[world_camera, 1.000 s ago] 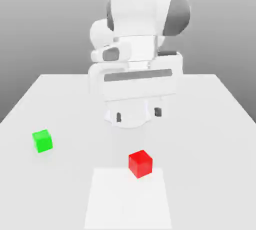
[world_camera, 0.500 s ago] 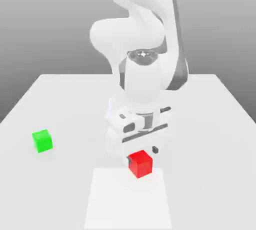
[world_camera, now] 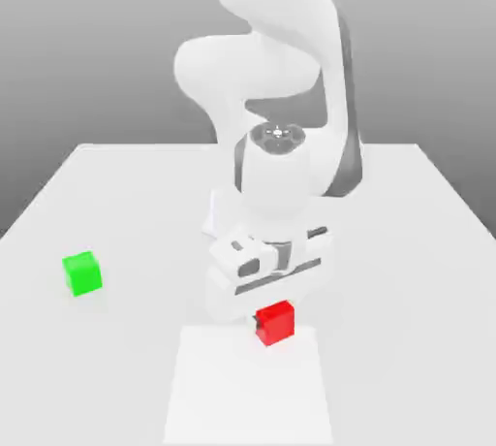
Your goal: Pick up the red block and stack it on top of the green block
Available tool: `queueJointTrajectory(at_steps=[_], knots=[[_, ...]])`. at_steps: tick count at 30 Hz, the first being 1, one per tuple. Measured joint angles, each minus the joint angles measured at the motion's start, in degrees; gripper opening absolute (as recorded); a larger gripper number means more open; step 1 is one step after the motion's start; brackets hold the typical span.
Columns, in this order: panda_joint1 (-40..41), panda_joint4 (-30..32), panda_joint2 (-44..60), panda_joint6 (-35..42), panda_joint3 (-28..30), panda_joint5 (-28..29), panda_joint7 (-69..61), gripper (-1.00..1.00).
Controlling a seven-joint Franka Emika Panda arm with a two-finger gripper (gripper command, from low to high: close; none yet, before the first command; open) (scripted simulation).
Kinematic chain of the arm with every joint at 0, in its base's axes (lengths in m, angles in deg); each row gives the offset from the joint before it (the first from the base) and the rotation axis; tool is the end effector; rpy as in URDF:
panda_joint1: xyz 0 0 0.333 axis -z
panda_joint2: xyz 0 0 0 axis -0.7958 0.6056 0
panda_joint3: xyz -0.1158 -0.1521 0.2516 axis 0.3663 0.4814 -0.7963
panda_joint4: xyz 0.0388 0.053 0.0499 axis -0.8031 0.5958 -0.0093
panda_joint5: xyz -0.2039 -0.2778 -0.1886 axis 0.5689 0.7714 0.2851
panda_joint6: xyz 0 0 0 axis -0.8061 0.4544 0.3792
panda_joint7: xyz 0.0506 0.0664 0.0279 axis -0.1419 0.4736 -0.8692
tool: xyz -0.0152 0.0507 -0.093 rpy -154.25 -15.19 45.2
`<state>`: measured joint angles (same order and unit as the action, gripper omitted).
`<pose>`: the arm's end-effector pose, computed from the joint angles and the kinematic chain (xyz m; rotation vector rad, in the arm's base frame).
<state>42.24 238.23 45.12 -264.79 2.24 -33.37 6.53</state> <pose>0.3144 0.0362 0.1490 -3.1093 0.4037 -0.0017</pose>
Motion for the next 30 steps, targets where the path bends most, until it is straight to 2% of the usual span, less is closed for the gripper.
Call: queueJointTrajectory(at_steps=[17,30], knots=[[2.35,2.64,-16.51,14.01,0.55,10.03,7.18,-1.00],[24.91,-0.42,-22.72,22.10,22.06,22.85,-19.13,-1.00]])
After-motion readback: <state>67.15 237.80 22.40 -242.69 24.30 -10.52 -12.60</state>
